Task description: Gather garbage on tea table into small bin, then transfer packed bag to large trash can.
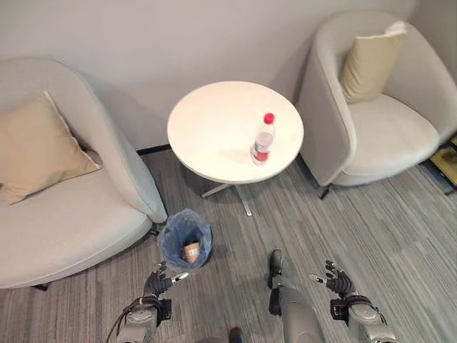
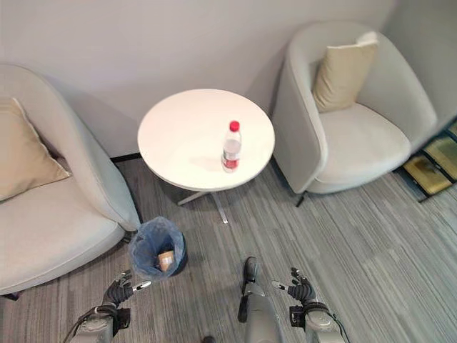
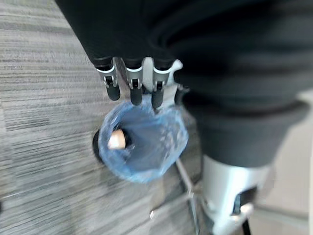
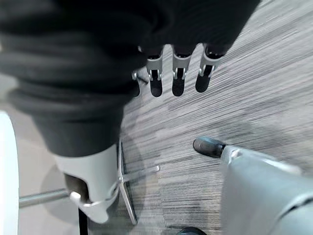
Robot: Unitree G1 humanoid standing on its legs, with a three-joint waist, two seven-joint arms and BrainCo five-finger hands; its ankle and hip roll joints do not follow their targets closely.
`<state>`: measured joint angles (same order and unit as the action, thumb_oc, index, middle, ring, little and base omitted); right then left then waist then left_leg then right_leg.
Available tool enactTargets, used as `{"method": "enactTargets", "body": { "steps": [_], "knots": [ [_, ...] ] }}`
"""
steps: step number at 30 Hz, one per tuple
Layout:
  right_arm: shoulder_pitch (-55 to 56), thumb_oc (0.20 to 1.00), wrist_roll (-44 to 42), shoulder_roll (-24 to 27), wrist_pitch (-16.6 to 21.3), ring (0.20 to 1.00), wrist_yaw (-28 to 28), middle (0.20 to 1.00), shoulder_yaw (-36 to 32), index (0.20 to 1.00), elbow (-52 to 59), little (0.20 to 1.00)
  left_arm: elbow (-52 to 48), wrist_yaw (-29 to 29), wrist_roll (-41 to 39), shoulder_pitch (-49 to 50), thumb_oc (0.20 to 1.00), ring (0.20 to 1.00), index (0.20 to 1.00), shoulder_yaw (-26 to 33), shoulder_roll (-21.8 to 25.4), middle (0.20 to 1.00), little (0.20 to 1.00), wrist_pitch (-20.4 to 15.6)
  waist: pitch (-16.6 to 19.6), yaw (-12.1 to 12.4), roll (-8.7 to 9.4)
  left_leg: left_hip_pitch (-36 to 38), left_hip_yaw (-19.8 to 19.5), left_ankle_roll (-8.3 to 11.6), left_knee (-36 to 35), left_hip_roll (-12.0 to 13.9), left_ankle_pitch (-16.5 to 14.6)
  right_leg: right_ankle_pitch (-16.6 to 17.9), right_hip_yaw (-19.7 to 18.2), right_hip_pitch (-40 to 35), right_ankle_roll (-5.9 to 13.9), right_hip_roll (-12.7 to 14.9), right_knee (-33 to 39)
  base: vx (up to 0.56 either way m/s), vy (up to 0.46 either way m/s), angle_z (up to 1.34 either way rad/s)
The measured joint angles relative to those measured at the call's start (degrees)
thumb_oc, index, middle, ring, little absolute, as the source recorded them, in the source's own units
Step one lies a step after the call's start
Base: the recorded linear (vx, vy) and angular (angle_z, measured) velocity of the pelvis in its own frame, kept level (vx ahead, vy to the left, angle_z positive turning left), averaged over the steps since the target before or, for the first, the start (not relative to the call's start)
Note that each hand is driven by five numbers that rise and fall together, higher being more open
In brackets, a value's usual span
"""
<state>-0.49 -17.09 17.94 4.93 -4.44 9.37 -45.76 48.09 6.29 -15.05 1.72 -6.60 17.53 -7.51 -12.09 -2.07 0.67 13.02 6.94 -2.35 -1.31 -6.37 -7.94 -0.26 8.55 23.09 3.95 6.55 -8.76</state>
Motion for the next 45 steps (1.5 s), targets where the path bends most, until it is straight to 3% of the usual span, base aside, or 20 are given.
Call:
{"method": "enactTargets", "body": {
  "steps": [1,3,4,5,6,7,10,13,16,18,19,20,22,23,26,28,34,37,39,45],
  "knots": [
    [0.06,1.000,0.26,0.03,0.03,1.000,0.06,1.000,-0.81,1.000,-0.05,1.000,-0.08,-0.01,0.00,0.63,1.000,1.000,1.000,-0.05,-0.26,1.000,1.000,0.02,-0.31,0.05,-0.24,1.75,-1.70,0.62,0.27,0.30,-0.37,1.30,-1.93,-1.36,-1.21,-0.57,-1.12,0.27,-0.232,0.80],
    [0.66,1.000,0.29,0.49,0.07,1.000,0.10,1.000,-1.45,1.000,0.13,1.000,-0.18,-0.07,0.01,1.54,1.000,1.000,1.000,-0.10,-1.22,1.000,1.000,-0.01,-0.53,0.10,-0.49,1.69,-2.71,2.00,6.61,0.88,-0.87,9.65,-3.04,-5.06,-6.90,-1.17,-0.07,0.18,-0.166,0.56],
    [-0.10,1.000,0.33,1.18,0.12,1.000,0.14,1.000,-1.25,1.000,-0.70,1.000,0.49,0.08,-0.01,1.91,1.000,1.000,1.000,0.05,-2.46,1.000,1.000,0.01,-0.43,0.55,-2.02,1.08,-2.95,2.77,9.29,2.41,-0.92,8.31,-1.98,-6.44,-6.32,-2.10,0.39,0.11,-0.165,0.23],
    [-0.05,1.000,0.33,1.40,0.20,1.000,0.12,1.000,-1.33,1.000,-0.51,1.000,0.43,0.02,0.03,2.27,1.000,1.000,1.000,-0.28,-2.73,1.000,1.000,-0.04,-0.31,0.69,-1.92,-0.34,-3.37,3.22,12.45,2.91,-0.74,8.73,-2.07,-7.60,-6.98,-2.48,1.73,0.18,-0.296,-0.01],
    [-1.18,1.000,0.36,1.80,0.60,1.000,0.14,1.000,-1.16,1.000,0.50,1.000,0.64,-0.14,0.19,2.46,1.000,1.000,1.000,-0.18,-3.05,1.000,1.000,0.07,-0.37,1.13,-2.00,-3.51,-3.45,5.07,14.68,4.68,-2.37,8.17,-1.63,-9.78,-8.88,-3.56,4.15,0.24,-0.373,0.27],
    [-1.02,1.000,0.34,2.49,0.92,1.000,0.12,1.000,-1.18,1.000,0.69,1.000,0.79,-0.16,0.20,0.91,1.000,1.000,1.000,-0.20,-2.96,1.000,1.000,0.14,-0.32,0.77,-2.15,-7.26,-3.82,6.04,16.91,7.05,-1.90,8.03,0.01,-10.53,-9.05,-4.54,4.64,0.19,-0.264,0.17],
    [-1.08,1.000,0.35,2.80,1.01,1.000,0.08,1.000,-1.02,1.000,0.62,1.000,0.86,-0.32,0.20,-0.82,1.000,1.000,1.000,-0.10,-2.37,1.000,1.000,0.18,-1.01,0.60,-0.91,-9.35,-4.94,7.16,13.61,10.88,-1.19,6.68,1.46,-15.08,-10.40,-7.18,6.34,0.12,-0.136,0.05],
    [-0.35,1.000,0.25,3.56,1.03,1.000,0.08,1.000,-1.00,1.000,-0.11,1.000,0.77,-0.92,0.22,-1.86,1.000,1.000,1.000,-0.30,-2.42,1.000,1.000,0.21,-0.87,-0.94,-0.97,-8.86,-7.14,8.36,12.40,11.90,1.24,4.60,2.77,-18.78,-8.63,-8.27,8.44,0.12,-0.133,0.19],
    [0.21,1.000,0.17,3.52,0.87,1.000,0.09,1.000,-1.01,1.000,-0.04,1.000,0.42,-1.38,0.22,-2.34,1.000,1.000,1.000,-0.29,-2.51,1.000,1.000,0.38,-0.53,-0.89,-1.18,-9.34,-7.92,9.18,13.02,12.08,1.73,4.93,4.12,-19.98,-8.76,-8.33,10.49,0.05,-0.036,0.30],
    [-0.31,1.000,0.10,3.29,0.89,1.000,-0.02,1.000,-1.11,1.000,-0.10,1.000,0.40,-1.38,0.28,-2.57,1.000,1.000,1.000,-1.25,-2.23,1.000,1.000,0.50,-0.29,-0.06,-0.69,-11.30,-7.35,9.86,13.25,10.95,0.80,5.04,3.91,-21.36,-10.19,-7.68,13.53,0.07,0.114,0.40],
    [-1.73,1.000,0.06,3.05,0.83,1.000,-0.16,1.000,-0.99,1.000,-0.16,1.000,0.41,-1.49,0.43,-4.07,1.000,1.000,1.000,-3.07,-2.23,1.000,1.000,0.57,-1.45,0.05,1.53,-13.56,-6.42,9.14,3.70,7.12,0.93,6.33,3.89,-21.21,-8.01,-5.09,13.55,0.09,0.177,0.33],
    [-2.22,1.000,0.10,2.77,1.11,1.000,-0.09,1.000,-1.15,1.000,-0.37,1.000,0.33,-1.51,0.46,-3.83,1.000,1.000,1.000,-3.72,-2.18,1.000,1.000,0.59,-1.21,0.13,1.36,-14.56,-6.18,7.81,0.65,6.98,2.53,6.48,3.65,-21.37,-7.02,-5.28,13.55,0.04,0.108,0.12],
    [-2.46,1.000,0.12,2.08,1.67,1.000,-0.11,1.000,-1.01,1.000,-0.20,1.000,0.44,-1.46,0.46,-1.92,1.000,1.000,1.000,-4.14,-1.99,1.000,1.000,0.71,-0.80,0.55,0.27,-16.00,-6.39,6.41,0.93,7.77,5.34,6.14,2.79,-22.18,-7.11,-7.01,13.89,0.05,0.080,-0.50],
    [-1.86,1.000,0.14,1.98,1.66,1.000,-0.12,1.000,-0.96,1.000,-0.30,1.000,0.46,-1.52,0.46,-0.71,1.000,1.000,1.000,-4.15,-1.99,1.000,1.000,0.72,-0.39,0.95,-0.19,-15.97,-6.17,5.64,2.14,8.26,8.25,5.80,2.20,-22.44,-7.60,-7.60,13.91,0.08,0.146,-0.59],
    [0.84,1.000,0.20,1.92,1.15,1.000,-0.09,1.000,-1.02,1.000,-0.28,1.000,1.17,-1.83,0.47,0.15,1.000,1.000,1.000,-3.97,-1.83,1.000,1.000,0.71,0.27,0.60,0.11,-15.26,-4.15,5.03,1.19,7.27,9.15,5.46,0.54,-22.32,-6.91,-6.52,13.87,0.04,0.087,-0.34],
    [2.51,1.000,0.24,1.92,0.79,1.000,-0.04,1.000,-1.03,1.000,-0.29,1.000,1.73,-1.81,0.49,0.86,1.000,1.000,1.000,-3.87,-1.31,1.000,1.000,0.78,0.65,0.31,-0.38,-14.37,-2.54,2.79,-1.13,6.69,10.79,6.19,-0.71,-22.31,-5.23,-5.87,13.86,0.04,0.043,-0.35],
    [4.02,1.000,3.63,2.41,0.00,1.000,-0.13,1.000,-1.03,1.000,4.75,1.000,1.27,-1.78,0.51,1.71,1.000,1.000,1.000,-1.67,-0.37,1.000,1.000,0.71,2.07,-0.60,-0.72,-11.84,-1.05,1.27,-3.27,5.02,11.26,6.35,-1.96,-23.19,-2.27,-4.18,13.88,0.04,0.013,-0.09],
    [4.86,1.000,7.38,3.90,0.14,1.000,-0.30,1.000,-1.01,1.000,13.31,1.000,-0.96,-1.80,0.97,3.50,1.000,1.000,1.000,-1.61,-0.17,1.000,1.000,0.67,2.47,-0.60,-0.88,-10.65,-0.49,1.04,-3.27,5.04,11.23,6.29,-2.20,-24.24,-2.30,-4.18,13.90,0.03,-0.010,-0.05],
    [5.49,1.000,11.89,7.53,0.95,1.000,-0.48,1.000,-1.06,1.000,21.15,1.000,-2.78,-1.79,2.75,4.98,1.000,1.000,1.000,-1.44,-0.19,1.000,1.000,0.63,2.96,-0.67,-1.38,-10.59,-0.37,0.95,-3.27,5.09,11.17,6.28,-2.20,-24.27,-2.34,-4.23,13.91,0.00,0.000,0.00],
    [3.47,1.000,20.42,12.72,2.00,1.000,-0.49,1.000,-0.66,1.000,28.26,1.000,-3.12,-1.83,3.97,7.80,1.000,1.000,1.000,-0.04,-0.36,1.000,1.000,0.53,4.08,-0.09,-1.88,-9.86,-0.31,1.32,-3.66,5.70,10.58,5.68,-2.22,-25.10,-2.04,-4.87,13.91,0.01,-0.006,-0.01]
  ]
}}
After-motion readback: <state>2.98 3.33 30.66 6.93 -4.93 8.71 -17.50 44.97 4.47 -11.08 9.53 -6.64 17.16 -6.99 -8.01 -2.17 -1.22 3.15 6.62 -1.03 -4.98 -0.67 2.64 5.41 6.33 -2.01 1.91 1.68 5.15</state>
